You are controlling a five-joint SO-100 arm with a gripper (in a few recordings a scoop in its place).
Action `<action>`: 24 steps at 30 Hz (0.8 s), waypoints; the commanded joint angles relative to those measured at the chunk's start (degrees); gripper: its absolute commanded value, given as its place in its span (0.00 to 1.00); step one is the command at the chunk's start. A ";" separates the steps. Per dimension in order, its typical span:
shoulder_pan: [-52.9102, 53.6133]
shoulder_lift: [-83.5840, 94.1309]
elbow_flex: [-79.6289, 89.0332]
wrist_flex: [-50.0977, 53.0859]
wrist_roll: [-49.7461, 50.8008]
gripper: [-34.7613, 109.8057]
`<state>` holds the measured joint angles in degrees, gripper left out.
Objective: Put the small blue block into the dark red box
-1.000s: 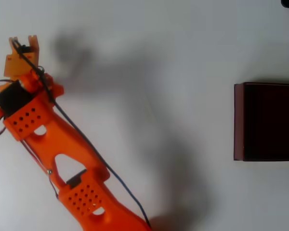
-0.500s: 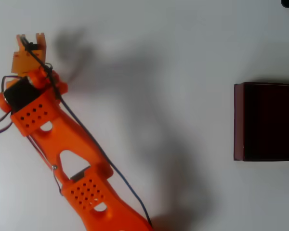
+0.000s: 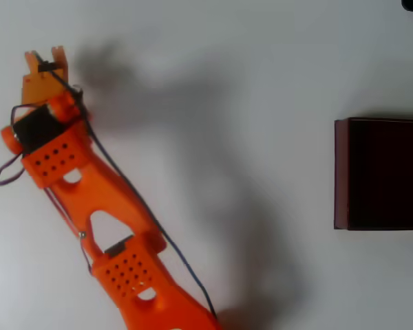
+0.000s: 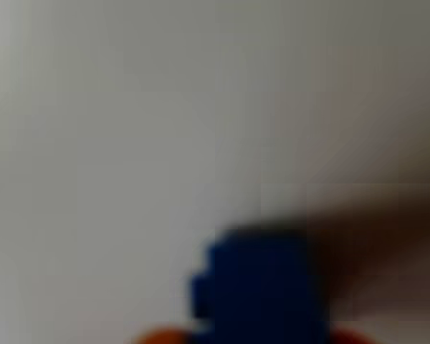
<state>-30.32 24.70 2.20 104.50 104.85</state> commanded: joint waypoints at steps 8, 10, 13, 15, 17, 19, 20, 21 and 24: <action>17.49 46.23 45.18 0.88 -36.21 0.24; 22.41 54.14 54.05 0.62 -41.92 0.24; 30.50 66.27 67.41 -2.81 -49.75 0.24; 35.95 76.29 78.66 -8.17 -54.58 0.24; 41.48 86.13 88.59 -12.13 -58.45 0.24; 47.72 94.04 96.50 -16.26 -62.49 0.24; 50.71 97.03 99.05 -17.84 -64.78 0.24; 53.44 99.32 101.07 -19.25 -66.97 0.24; 60.12 103.97 106.17 -25.40 -72.25 0.24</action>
<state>23.73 121.99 103.71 84.11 37.09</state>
